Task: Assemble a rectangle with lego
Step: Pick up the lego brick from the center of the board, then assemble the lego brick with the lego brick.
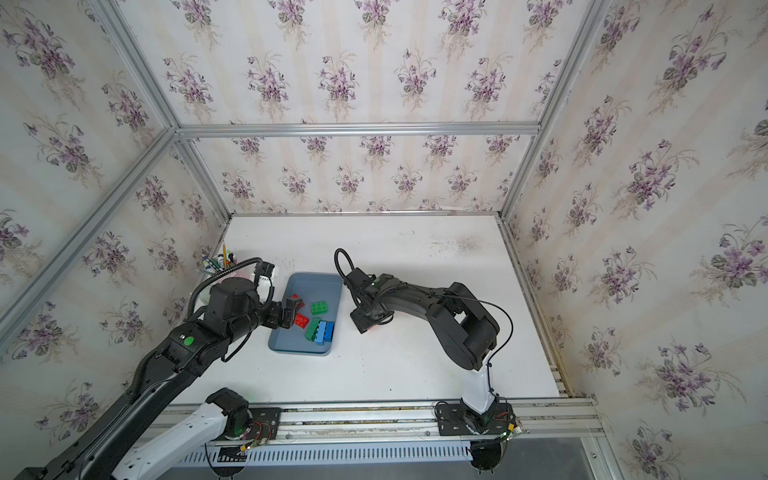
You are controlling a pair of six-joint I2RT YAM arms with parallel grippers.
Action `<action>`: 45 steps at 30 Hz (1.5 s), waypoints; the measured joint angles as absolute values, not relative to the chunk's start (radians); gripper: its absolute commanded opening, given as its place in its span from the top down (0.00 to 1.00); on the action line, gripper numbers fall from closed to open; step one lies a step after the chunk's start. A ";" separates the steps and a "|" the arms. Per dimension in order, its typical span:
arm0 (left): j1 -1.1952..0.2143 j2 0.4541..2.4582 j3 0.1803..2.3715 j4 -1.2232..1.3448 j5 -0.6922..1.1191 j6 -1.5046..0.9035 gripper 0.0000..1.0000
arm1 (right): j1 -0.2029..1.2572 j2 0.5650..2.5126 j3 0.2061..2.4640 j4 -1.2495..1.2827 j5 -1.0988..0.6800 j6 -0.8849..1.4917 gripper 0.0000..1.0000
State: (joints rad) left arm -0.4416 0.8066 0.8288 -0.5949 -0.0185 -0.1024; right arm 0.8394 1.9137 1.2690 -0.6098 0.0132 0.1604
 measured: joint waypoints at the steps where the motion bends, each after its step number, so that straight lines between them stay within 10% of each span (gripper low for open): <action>1: -0.441 0.811 0.830 -0.595 -0.019 -0.104 0.00 | 0.840 1.916 1.272 -0.611 0.015 0.162 0.33; 30: -0.440 0.830 0.826 -0.597 -0.020 -0.102 0.00 | 0.844 1.948 1.345 -0.684 0.099 0.241 0.41; 45: -0.608 1.035 0.931 -0.557 0.063 -0.065 0.00 | 0.546 1.963 1.542 -0.844 0.193 0.373 0.43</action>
State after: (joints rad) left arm -0.6079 1.0348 0.9314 -0.5568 0.0631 -0.0650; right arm 0.5461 1.9633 1.5421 -0.8444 0.1932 0.3733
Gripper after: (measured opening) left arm 0.999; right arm 0.639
